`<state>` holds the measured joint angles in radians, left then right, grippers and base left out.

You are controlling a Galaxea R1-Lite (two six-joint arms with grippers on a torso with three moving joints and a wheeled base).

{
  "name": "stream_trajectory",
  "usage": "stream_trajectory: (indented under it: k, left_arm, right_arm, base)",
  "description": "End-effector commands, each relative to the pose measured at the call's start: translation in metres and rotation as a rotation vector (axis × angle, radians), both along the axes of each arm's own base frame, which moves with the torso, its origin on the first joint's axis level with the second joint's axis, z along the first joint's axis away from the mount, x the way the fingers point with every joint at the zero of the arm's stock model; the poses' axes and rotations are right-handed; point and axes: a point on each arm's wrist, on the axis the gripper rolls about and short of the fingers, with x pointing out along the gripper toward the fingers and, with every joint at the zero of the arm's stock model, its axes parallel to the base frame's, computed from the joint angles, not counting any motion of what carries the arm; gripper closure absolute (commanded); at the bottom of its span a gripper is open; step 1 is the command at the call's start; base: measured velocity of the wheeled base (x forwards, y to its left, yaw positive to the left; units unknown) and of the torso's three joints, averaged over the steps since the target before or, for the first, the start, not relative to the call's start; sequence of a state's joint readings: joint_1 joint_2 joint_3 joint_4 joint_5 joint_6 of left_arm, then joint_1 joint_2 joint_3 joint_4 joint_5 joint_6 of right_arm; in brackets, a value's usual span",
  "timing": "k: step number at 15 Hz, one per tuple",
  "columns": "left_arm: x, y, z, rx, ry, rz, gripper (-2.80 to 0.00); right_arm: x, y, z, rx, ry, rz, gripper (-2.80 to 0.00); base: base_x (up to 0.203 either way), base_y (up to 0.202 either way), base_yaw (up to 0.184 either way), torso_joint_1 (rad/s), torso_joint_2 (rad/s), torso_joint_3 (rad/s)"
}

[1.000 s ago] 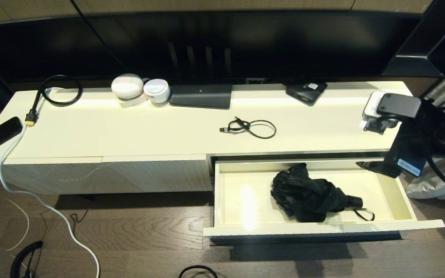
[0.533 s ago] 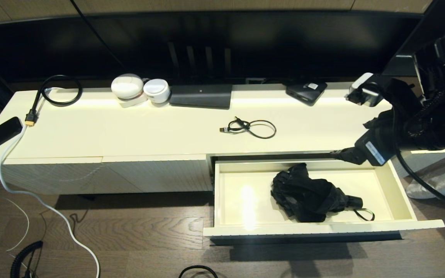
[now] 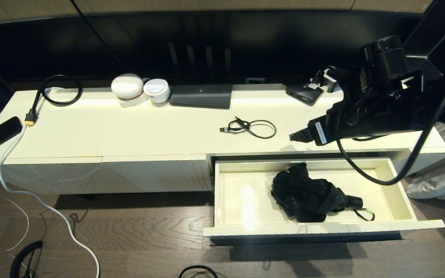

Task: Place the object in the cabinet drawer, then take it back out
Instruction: Put the data cable in the drawer

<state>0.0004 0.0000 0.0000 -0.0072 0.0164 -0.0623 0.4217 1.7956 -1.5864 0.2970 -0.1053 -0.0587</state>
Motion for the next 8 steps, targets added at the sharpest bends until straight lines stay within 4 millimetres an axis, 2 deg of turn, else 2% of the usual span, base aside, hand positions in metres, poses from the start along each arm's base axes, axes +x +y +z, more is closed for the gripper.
stream_trajectory:
  k: [1,4,8]
  left_arm:
    - [0.000,0.000,0.000,-0.001,0.000,0.002,0.00]
    - [0.000,0.000,0.000,-0.001,0.000,0.001,0.00]
    - [0.000,0.000,0.000,-0.001,0.001,0.002,0.00]
  right_arm:
    - [0.029,0.014,-0.018,0.018,0.014,-0.009,-2.80]
    - [0.046,0.024,-0.018,0.060,-0.007,-0.020,-2.80]
    - [0.059,0.043,-0.024,0.123,0.005,-0.025,-2.80]
  base:
    - [0.000,0.000,0.000,0.000,0.00,0.000]
    - [0.000,0.000,0.000,0.000,0.00,0.000]
    - [0.000,0.000,0.000,0.000,0.00,0.000]
